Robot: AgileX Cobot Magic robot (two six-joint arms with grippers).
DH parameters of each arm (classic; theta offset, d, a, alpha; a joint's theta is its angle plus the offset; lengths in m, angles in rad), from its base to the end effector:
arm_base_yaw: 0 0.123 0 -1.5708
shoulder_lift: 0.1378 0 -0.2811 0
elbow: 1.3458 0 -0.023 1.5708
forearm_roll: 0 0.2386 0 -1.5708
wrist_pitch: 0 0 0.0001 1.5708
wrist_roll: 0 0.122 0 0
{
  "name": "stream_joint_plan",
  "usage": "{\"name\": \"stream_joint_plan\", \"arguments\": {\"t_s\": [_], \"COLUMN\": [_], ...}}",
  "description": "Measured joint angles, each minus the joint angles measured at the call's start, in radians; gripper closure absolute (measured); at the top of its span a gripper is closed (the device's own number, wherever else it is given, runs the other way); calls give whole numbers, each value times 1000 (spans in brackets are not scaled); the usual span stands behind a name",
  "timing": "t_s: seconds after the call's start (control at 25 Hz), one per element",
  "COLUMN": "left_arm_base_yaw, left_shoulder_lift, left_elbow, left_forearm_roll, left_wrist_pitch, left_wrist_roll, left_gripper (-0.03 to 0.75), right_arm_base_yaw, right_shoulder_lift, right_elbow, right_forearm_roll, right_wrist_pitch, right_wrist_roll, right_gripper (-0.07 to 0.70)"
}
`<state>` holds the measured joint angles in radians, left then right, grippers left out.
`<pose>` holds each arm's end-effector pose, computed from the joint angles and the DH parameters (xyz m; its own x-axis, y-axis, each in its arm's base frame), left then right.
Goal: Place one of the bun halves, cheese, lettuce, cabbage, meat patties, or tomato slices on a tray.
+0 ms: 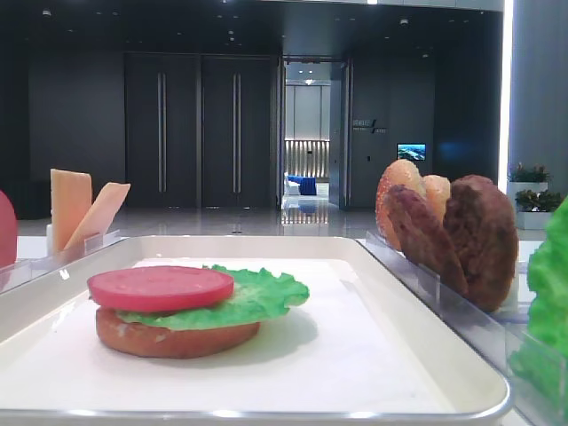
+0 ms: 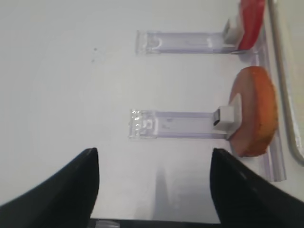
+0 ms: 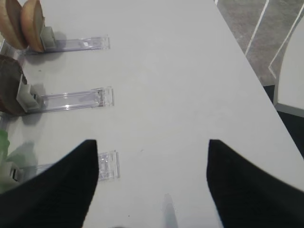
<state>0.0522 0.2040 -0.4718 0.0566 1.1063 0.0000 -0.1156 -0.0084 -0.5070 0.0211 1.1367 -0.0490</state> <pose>0.0395 0.0082 0.2385 -0.6832 -0.0103 -0.7301 -0.0717 0.9960 0.0530 0.0099 0.0012 0.2513 -0.5092 0.0187 -0.8605 0.0786 0.9966 -0.0248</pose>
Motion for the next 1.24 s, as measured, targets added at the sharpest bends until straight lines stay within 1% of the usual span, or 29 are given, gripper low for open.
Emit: {"name": "stream_joint_plan", "arguments": {"t_s": [0.4, 0.72, 1.24], "left_arm_base_yaw": [0, 0, 0], "left_shoulder_lift": [-214, -218, -218], "left_elbow": [0, 0, 0], "left_forearm_roll": [-43, -45, -45], "left_wrist_pitch": [3, 4, 4], "left_wrist_roll": [58, 64, 64], "left_gripper": [167, 168, 228], "right_arm_base_yaw": [0, 0, 0], "right_shoulder_lift": [0, 0, 0], "right_elbow": [0, 0, 0], "right_forearm_roll": [0, 0, 0], "right_wrist_pitch": [0, 0, 0], "right_wrist_roll": [0, 0, 0], "right_gripper": [167, 167, 167]}}
